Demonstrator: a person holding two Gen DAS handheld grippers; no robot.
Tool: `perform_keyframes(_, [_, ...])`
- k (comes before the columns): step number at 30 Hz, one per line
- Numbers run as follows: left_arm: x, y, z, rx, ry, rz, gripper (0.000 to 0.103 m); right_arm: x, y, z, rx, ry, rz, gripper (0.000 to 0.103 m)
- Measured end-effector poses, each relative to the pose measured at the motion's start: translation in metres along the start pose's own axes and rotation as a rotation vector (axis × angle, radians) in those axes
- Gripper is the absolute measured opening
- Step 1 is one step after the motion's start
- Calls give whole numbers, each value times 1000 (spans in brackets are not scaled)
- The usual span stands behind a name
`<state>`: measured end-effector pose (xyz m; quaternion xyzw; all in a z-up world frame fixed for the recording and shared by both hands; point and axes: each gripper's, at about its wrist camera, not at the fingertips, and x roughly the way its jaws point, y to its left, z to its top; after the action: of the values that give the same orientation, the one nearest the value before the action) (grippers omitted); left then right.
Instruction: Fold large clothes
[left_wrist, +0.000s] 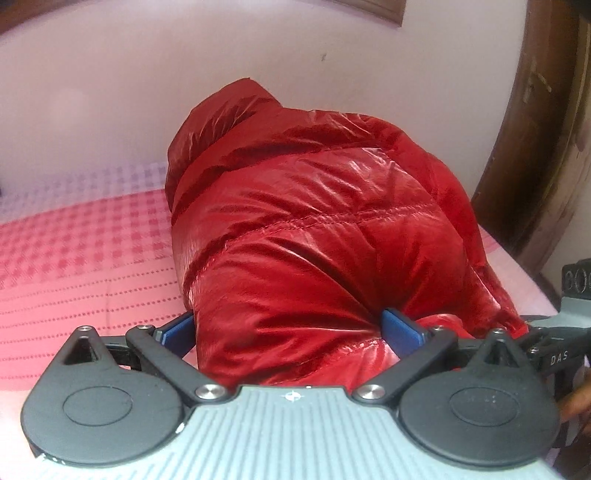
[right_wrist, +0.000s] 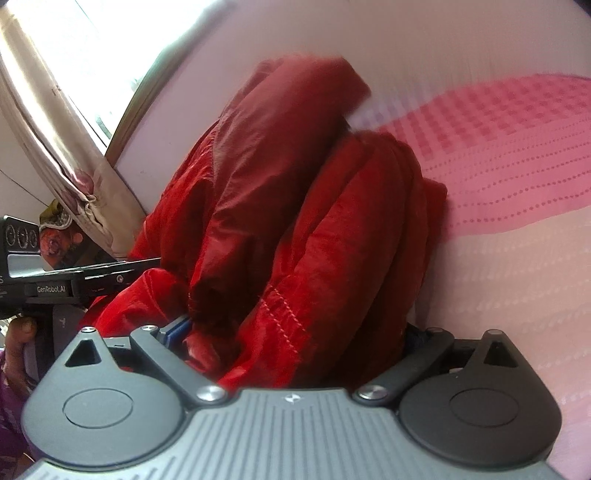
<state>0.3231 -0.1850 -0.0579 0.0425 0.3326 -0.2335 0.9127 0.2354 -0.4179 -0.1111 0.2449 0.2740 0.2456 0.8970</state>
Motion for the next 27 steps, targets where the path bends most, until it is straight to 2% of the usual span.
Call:
perform_keyframes(8, [-3,-8,-3,40,-26,23,95,-6,8,-1,-55,-18,-21,84])
perform_keyframes(11, [-3,-11,-5,53,-40,31,94,-7,7,1,-54,-11,-15,83])
perform_keyframes(13, [-4,-10,-5,51,-40,23,94,-5,1,4,-26,11,6,88])
perform_keyframes(14, [-4,-9,-5,48,-37,18,95,-4,-2,6,-4,20,11,93])
perform_keyframes(15, [-5,-8,-4,47,-34,11,95,-2,-5,7,17,26,11,103])
perform_keyframes(16, [-5,-6,-4,47,-32,-1,95,1,-8,7,44,39,8,103])
perform_keyframes(18, [-5,0,-4,32,-28,-22,96,6,-17,7,102,42,55,103])
perform_keyframes(20, [-3,6,-2,11,-20,-41,98,10,-16,6,96,31,76,103])
perform_keyframes(21, [-2,8,-2,4,-19,-48,97,10,-15,5,88,24,80,100])
perform_keyframes(22, [-3,9,-3,-1,-27,-52,92,10,-13,4,78,15,83,97])
perform_keyframes(23, [-6,7,-4,4,-46,-50,85,9,-10,4,63,7,83,90])
perform_keyframes(24, [-9,3,-6,17,-70,-38,82,7,-6,4,39,-6,74,83])
perform_keyframes(27, [-15,-5,-11,4,-122,2,71,1,12,7,-29,-26,40,72])
